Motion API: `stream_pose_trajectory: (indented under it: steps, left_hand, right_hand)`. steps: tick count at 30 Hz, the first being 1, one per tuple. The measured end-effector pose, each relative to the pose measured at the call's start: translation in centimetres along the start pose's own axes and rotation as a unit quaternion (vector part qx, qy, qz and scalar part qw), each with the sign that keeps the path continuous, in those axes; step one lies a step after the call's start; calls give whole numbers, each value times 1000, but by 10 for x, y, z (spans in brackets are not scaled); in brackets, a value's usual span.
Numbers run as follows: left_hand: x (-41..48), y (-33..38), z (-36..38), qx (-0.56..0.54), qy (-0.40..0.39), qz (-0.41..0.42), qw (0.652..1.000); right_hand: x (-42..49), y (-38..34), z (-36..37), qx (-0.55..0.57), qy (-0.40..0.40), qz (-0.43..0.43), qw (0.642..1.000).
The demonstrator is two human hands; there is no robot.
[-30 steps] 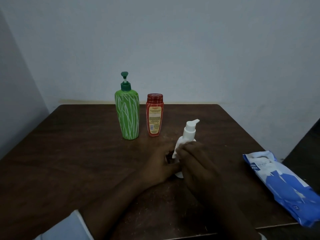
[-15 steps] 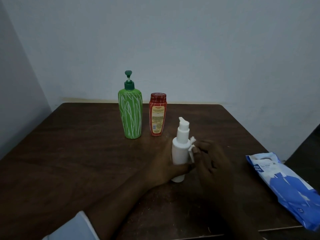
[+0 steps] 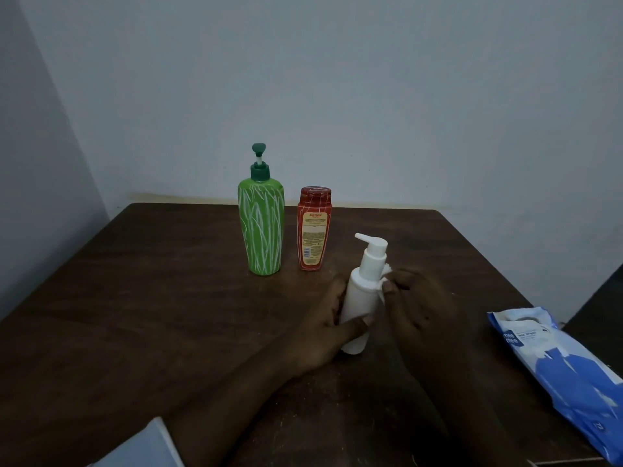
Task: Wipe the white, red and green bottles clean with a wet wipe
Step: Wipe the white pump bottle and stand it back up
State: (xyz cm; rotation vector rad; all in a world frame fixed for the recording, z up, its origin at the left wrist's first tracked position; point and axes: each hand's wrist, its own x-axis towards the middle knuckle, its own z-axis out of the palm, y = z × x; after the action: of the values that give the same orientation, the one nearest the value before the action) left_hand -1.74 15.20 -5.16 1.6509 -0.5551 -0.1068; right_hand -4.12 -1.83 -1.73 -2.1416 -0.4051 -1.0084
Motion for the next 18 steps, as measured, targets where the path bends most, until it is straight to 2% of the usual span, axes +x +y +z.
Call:
stream_pose_trajectory:
  steps: [2, 5, 8, 12, 14, 18]
  left_hand:
    - [2, 2, -3, -15, 2, -19, 1000]
    - [3, -2, -3, -6, 7, -11, 1000]
    - [7, -7, -6, 12, 51, -4, 999]
    - [9, -7, -5, 35, 105, 33, 993]
    - [8, -4, -3, 50, 111, 38, 992]
    - [6, -1, -4, 98, 100, 48, 989]
  right_hand:
    - [0, 1, -2, -5, -9, 1, 1000]
    - [-6, -3, -2, -66, -24, -75, 995]
    - [-11, -19, 1, -66, -32, -160, 984]
    - [-12, -27, 4, -65, -69, -209, 973]
    - [-13, -21, 2, -74, -68, -203, 974]
    - [-7, -3, -6, -78, -45, -105, 990]
